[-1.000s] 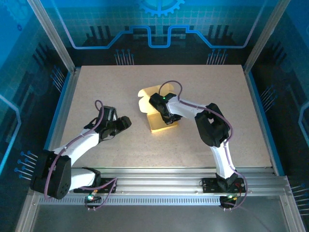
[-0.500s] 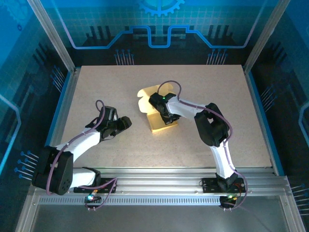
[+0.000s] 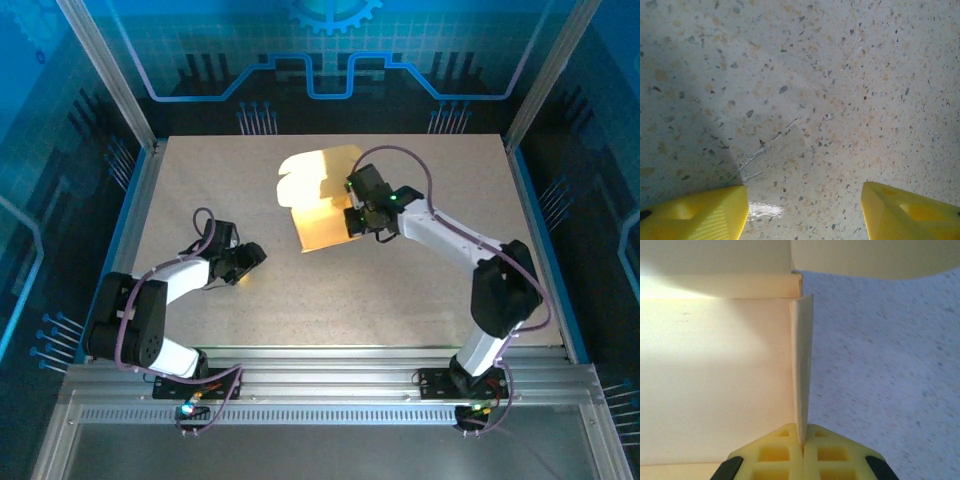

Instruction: Fold the paper box

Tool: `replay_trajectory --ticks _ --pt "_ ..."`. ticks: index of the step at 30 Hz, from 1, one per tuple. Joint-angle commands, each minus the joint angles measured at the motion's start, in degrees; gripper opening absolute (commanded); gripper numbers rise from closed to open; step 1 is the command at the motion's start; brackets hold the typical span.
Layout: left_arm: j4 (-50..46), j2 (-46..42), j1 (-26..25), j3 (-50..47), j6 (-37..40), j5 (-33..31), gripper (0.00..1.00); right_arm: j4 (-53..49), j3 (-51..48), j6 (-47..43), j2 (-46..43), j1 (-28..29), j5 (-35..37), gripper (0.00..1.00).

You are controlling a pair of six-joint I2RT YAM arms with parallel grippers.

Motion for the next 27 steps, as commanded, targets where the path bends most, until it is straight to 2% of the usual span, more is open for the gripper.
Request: replay_trajectory --ticks 1,6,11,17,22,27 --pt "12.36 5.91 -2.08 1.17 -0.86 8.0 0.64 5.8 -2.2 -0.89 -3.3 -1.01 -12.41 0.0" --pt "16.27 5.19 -9.08 4.87 -3.15 11.36 0.6 9.53 -4.0 -0.05 -5.2 -1.09 -18.9 0.0" --pt "28.48 2.4 -12.46 4.13 -11.07 17.57 0.47 10.33 -4.58 -0.31 -5.01 -1.0 -20.12 0.0" --pt "30.62 -0.64 -13.91 5.68 -10.93 20.01 0.41 11.07 -5.01 -2.39 -4.84 0.72 -20.47 0.0" --pt "36.46 -1.16 -14.07 4.22 -12.39 21.73 0.35 12.04 -5.71 -4.83 -5.19 2.63 -20.32 0.0" --pt "40.59 -0.98 -14.22 3.58 -12.53 22.93 0.34 10.87 -5.46 -7.99 -5.71 5.3 -17.65 0.0"
